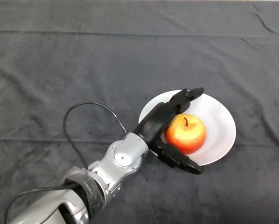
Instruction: Move the apple to the plate
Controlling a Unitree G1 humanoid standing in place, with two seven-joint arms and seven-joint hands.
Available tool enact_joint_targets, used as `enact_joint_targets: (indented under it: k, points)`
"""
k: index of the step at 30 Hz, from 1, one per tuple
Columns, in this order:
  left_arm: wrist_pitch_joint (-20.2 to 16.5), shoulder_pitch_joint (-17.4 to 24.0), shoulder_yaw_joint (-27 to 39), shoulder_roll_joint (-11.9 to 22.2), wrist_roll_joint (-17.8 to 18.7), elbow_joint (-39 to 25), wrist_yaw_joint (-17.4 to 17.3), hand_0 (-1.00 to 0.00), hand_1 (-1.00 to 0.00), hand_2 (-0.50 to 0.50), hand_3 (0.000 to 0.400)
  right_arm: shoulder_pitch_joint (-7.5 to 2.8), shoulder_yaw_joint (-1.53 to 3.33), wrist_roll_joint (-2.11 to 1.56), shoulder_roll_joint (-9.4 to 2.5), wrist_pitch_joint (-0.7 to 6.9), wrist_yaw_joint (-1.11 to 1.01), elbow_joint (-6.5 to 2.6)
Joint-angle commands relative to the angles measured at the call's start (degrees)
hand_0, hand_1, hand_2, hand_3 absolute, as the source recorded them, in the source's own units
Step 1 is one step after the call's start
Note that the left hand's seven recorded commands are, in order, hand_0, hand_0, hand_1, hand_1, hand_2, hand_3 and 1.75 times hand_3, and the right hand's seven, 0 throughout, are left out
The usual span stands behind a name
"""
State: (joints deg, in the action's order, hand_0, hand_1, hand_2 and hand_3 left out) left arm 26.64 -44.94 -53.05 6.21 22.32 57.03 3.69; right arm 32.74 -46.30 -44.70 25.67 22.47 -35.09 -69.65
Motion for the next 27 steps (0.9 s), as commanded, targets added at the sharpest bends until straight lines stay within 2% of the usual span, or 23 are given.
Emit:
enact_joint_targets:
  k: [1,7,11,17,21,27]
  points:
    - [-0.21,-3.87,-0.26,0.92,1.38,2.24,0.34,0.0,0.0,0.0,0.0,1.31,-0.2,-0.92,0.19,-0.39,0.2,0.45]
    - [1.5,-3.77,1.87,2.58,2.15,2.8,-0.7,0.0,0.0,0.0,0.0,1.33,-0.2,-0.92,0.21,-0.4,0.17,0.4]
    - [3.85,-2.68,4.77,5.1,2.79,2.64,-2.09,0.0,0.0,0.0,0.0,1.33,-0.2,-0.92,0.22,-0.4,0.15,0.37]
    - [7.56,0.3,10.65,10.55,4.4,1.07,-4.71,0.0,0.0,0.0,0.0,1.34,-0.2,-0.91,0.21,-0.41,0.14,0.37]
    - [8.79,2.34,14.92,14.56,5.91,-1.17,-6.15,0.0,0.0,0.0,0.0,1.33,-0.2,-0.91,0.2,-0.42,0.14,0.38]
    - [10.49,7.14,22.78,22.07,9.11,-6.03,-8.38,0.0,0.0,0.0,0.0,1.31,-0.18,-0.9,0.18,-0.43,0.17,0.44]
